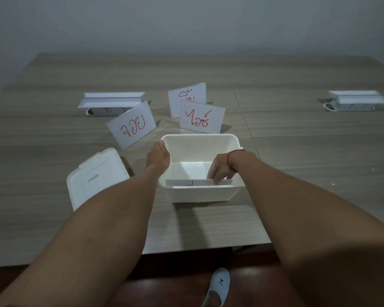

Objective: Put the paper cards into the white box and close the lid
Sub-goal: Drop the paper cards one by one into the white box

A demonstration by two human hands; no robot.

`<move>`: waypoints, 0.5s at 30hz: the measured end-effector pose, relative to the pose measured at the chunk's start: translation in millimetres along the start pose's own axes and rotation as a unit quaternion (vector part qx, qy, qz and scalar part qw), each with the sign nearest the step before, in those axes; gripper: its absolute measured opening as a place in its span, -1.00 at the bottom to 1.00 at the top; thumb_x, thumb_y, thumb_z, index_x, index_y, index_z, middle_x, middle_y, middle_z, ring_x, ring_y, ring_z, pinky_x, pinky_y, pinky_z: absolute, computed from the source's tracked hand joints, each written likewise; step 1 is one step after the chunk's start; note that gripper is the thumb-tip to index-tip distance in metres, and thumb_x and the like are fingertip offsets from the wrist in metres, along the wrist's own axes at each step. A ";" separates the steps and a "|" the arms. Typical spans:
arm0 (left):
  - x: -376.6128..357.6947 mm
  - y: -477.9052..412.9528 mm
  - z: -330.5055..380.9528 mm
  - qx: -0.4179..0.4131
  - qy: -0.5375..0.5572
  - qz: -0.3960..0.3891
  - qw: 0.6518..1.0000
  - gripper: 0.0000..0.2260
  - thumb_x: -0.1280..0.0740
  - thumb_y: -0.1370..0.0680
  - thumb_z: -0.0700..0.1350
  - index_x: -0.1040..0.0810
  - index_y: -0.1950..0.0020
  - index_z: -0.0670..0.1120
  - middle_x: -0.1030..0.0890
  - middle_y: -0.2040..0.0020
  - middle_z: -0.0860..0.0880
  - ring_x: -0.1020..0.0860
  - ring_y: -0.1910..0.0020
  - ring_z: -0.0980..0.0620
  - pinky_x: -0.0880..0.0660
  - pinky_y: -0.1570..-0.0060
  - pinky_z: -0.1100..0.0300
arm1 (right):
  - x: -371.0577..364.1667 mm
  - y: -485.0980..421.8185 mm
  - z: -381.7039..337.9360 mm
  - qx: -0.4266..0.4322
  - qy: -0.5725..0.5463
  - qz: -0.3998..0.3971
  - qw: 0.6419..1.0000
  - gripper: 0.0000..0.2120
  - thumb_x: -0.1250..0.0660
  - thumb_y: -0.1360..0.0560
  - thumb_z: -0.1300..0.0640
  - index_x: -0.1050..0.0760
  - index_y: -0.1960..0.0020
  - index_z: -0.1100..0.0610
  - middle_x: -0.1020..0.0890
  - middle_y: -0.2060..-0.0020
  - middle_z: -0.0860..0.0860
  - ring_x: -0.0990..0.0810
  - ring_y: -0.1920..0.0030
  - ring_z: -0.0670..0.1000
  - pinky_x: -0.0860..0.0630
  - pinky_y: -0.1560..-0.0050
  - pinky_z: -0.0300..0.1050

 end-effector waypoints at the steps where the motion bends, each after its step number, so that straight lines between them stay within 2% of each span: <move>1: 0.5 -1.1 0.3 -0.002 -0.001 -0.001 1.000 -0.53 0.10 -0.67 0.02 -0.46 -0.28 -0.22 -0.54 -0.21 -0.27 -0.50 -0.21 -0.24 -0.41 -0.19 -0.02 | 3.9 23.9 -12.9 0.019 -0.032 -0.003 0.999 -0.48 -0.57 -0.08 -0.14 -0.65 -0.03 -0.07 -0.70 0.00 -0.12 -0.67 -0.07 -0.04 -0.57 -0.19 0.00; 3: 1.1 -5.1 1.1 -0.005 -0.007 -0.003 1.000 -0.53 0.10 -0.67 0.02 -0.46 -0.28 -0.22 -0.54 -0.22 -0.26 -0.50 -0.21 -0.23 -0.41 -0.18 -0.01 | 15.1 49.1 -27.2 0.050 -0.107 -0.013 0.993 -0.58 -0.49 -0.36 -0.07 -0.60 -0.16 0.07 -0.66 -0.02 -0.08 -0.63 -0.10 -0.07 -0.54 -0.26 -0.03; 4: 1.7 -7.8 1.8 -0.005 -0.012 -0.003 1.000 -0.53 0.10 -0.67 0.02 -0.46 -0.29 -0.21 -0.54 -0.22 -0.25 -0.50 -0.21 -0.22 -0.40 -0.18 0.00 | 26.6 50.0 -29.0 0.066 -0.136 0.023 0.988 -0.58 -0.44 -0.41 -0.07 -0.60 -0.18 0.13 -0.66 -0.05 -0.04 -0.63 -0.12 -0.04 -0.54 -0.27 -0.01; 8: 4.1 -24.6 7.0 -0.016 -0.032 0.009 0.999 -0.54 0.10 -0.67 0.01 -0.48 -0.24 -0.22 -0.55 -0.20 -0.26 -0.50 -0.20 -0.21 -0.40 -0.17 0.01 | 83.0 30.2 -31.7 0.073 -0.165 0.239 0.954 -0.62 -0.38 -0.42 -0.05 -0.64 -0.01 0.25 -0.68 -0.04 0.15 -0.64 -0.12 0.16 -0.57 -0.20 0.03; 11: 6.8 -42.6 11.8 -0.018 -0.044 0.020 0.999 -0.56 0.09 -0.66 -0.01 -0.50 -0.18 -0.20 -0.55 -0.15 -0.23 -0.51 -0.16 -0.19 -0.41 -0.18 0.01 | 114.7 12.0 -38.6 0.079 -0.152 0.311 0.935 -0.70 -0.32 -0.50 0.05 -0.61 -0.09 0.24 -0.62 -0.16 0.15 -0.57 -0.21 0.17 -0.52 -0.24 -0.03; 15: 11.9 -69.9 15.0 -0.031 -0.053 0.040 0.997 -0.64 0.07 -0.67 -0.02 -0.45 0.06 -0.13 -0.56 0.02 -0.20 -0.51 0.04 -0.12 -0.49 -0.07 0.00 | 150.4 -27.2 -47.0 0.065 -0.138 0.374 0.915 -0.66 -0.25 -0.57 0.09 -0.45 -0.31 0.16 -0.50 -0.31 0.14 -0.45 -0.33 0.17 -0.40 -0.34 0.04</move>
Point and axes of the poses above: each hand's wrist, its own y-axis away from the middle knuckle, its own x-axis out of the back of the hand, z = x × y, the point moved 6 cm from there along -y, towards the middle knuckle
